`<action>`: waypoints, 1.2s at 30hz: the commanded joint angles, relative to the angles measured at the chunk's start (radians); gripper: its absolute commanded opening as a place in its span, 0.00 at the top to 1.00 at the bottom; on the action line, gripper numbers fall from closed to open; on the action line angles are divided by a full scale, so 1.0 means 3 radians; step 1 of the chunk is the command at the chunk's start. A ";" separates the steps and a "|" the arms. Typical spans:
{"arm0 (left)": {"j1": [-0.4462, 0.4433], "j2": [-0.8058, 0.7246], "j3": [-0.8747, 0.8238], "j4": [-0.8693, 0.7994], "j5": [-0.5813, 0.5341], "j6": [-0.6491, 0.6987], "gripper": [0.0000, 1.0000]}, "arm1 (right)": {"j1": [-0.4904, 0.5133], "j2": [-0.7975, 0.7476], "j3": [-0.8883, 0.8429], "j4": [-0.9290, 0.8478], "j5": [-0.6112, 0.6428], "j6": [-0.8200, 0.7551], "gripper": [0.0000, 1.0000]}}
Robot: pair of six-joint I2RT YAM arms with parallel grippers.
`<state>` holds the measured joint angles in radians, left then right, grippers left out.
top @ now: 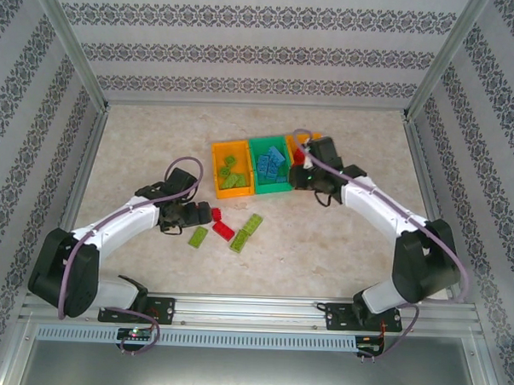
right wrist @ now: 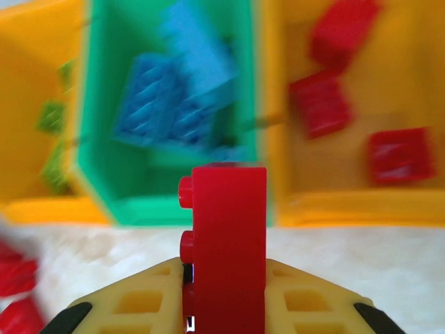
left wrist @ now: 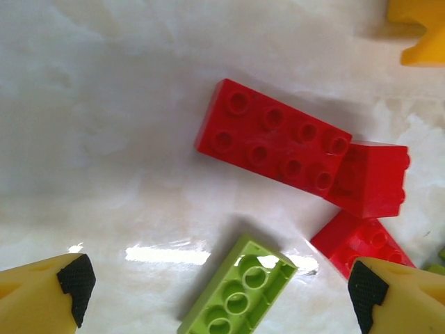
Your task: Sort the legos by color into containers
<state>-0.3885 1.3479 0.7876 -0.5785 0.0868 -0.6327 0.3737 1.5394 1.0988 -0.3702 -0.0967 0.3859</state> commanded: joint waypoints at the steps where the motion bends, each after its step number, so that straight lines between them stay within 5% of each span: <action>1: -0.0123 0.0134 0.0174 0.0100 0.0043 0.0034 0.06 | -0.0217 0.0319 0.0388 -0.0217 -0.0102 -0.0289 0.85; 8: -0.0295 0.0358 0.0332 0.0135 0.0015 -0.0028 0.07 | -0.0450 0.1015 0.1097 -0.0435 -0.0004 -0.0432 0.82; 15: -0.0393 0.0584 0.0511 0.0089 -0.0016 -0.0023 0.12 | -0.0518 0.1403 0.1477 -0.0595 0.0086 -0.0422 0.63; 22: -0.0460 0.0781 0.0650 0.0088 -0.0003 -0.0018 0.20 | -0.0499 0.1118 0.1292 -0.0517 0.0003 -0.0348 0.45; 36: -0.0591 0.1216 0.1011 -0.0065 -0.0112 -0.0054 0.43 | -0.0510 0.0252 0.0503 -0.0329 -0.0050 -0.0182 0.35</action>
<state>-0.5499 1.6875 1.0618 -0.5613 0.0776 -0.6411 0.2260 1.6459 1.2793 -0.4801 -0.0959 0.3126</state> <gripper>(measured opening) 0.581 0.648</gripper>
